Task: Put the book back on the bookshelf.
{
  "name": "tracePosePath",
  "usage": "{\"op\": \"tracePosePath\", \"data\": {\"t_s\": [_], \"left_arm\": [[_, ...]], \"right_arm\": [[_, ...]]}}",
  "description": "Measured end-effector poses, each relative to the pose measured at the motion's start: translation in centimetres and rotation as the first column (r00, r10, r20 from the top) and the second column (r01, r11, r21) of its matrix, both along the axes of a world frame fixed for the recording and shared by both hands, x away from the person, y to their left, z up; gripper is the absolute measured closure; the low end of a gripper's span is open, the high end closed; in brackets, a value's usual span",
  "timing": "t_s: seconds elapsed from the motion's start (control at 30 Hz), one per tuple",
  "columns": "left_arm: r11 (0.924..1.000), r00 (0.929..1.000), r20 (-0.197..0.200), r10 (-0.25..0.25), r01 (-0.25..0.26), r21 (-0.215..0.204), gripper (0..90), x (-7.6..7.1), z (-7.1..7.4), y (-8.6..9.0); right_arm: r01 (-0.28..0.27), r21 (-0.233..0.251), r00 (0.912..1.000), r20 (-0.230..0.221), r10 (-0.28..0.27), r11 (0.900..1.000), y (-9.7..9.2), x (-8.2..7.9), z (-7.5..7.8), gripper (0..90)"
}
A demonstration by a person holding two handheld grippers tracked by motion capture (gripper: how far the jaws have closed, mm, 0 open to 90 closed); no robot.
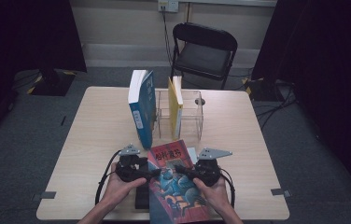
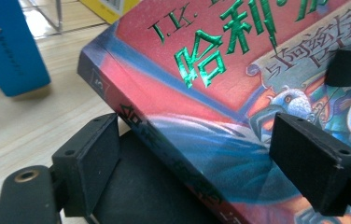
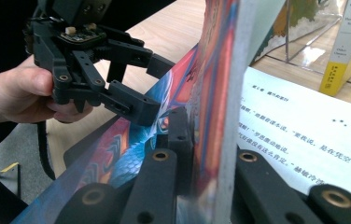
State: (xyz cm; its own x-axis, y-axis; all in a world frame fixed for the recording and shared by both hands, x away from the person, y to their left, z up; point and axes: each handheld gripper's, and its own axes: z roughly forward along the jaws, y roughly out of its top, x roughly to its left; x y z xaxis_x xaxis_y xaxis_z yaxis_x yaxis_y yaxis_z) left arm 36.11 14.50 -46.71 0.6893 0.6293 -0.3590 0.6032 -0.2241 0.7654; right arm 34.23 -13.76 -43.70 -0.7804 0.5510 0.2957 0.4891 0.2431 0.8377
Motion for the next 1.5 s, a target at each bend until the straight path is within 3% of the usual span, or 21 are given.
{"op": "tracePosePath", "data": {"t_s": [0.27,0.33,0.37,0.4,0.57,0.67,0.8,0.83,0.97,1.17,1.5], "left_arm": [[0.9991,0.9994,-0.030,-0.018,0.016,-0.039,17.6,0.1,0.0,-0.2],[0.9980,0.9979,-0.056,-0.033,0.030,-0.056,20.8,0.3,0.1,-0.1],[0.9932,0.9927,-0.110,-0.048,0.035,-0.111,24.9,0.4,0.0,0.1],[0.9932,0.9927,-0.110,-0.048,0.035,-0.111,27.2,0.4,0.0,0.1],[0.9940,0.9946,-0.091,-0.051,0.042,-0.101,27.8,0.2,0.6,0.0],[0.9895,0.9953,-0.079,-0.057,0.046,-0.137,32.2,0.2,1.1,0.4],[0.9870,0.9955,-0.074,-0.060,0.048,-0.154,37.9,0.2,1.5,0.4],[0.9824,0.9946,-0.071,-0.075,0.061,-0.177,40.4,0.2,1.8,0.3],[0.9848,0.9947,-0.021,-0.100,0.096,-0.144,47.4,-0.3,2.5,-0.8],[0.9818,0.9939,-0.034,-0.104,0.098,-0.163,54.6,-0.4,2.9,-1.0],[0.9862,0.9955,0.038,-0.087,0.091,-0.138,58.6,-0.3,5.2,-1.4]], "right_arm": [[-0.010,0.013,0.9998,0.017,0.010,0.9999,0.0,-0.4,0.4,85.3],[-0.014,0.022,0.9998,0.017,0.013,0.9997,0.0,-0.4,0.4,85.4],[-0.015,0.024,0.9996,0.022,0.014,0.9996,-0.1,-0.4,0.5,85.5],[-0.019,0.034,0.9996,0.020,0.018,0.9992,-0.2,-0.4,0.6,85.6],[-0.017,0.043,0.9994,0.031,0.016,0.9989,-0.2,-0.6,1.0,85.9],[-0.016,0.055,0.9991,0.039,0.014,0.9983,-0.3,-0.7,1.4,85.9],[-0.017,0.052,0.9986,0.050,0.014,0.9985,-0.4,-0.7,1.9,85.9],[-0.012,0.047,0.9986,0.052,0.010,0.9988,-0.5,-0.6,2.2,85.8],[-0.005,0.027,0.9988,0.048,0.003,0.9996,-0.7,-0.5,2.2,84.9],[0.002,0.038,0.9991,0.043,-0.004,0.9993,-0.7,-0.7,2.2,84.2],[0.021,0.041,0.9976,0.066,-0.023,0.9990,-1.0,-0.6,3.9,83.7]]}}
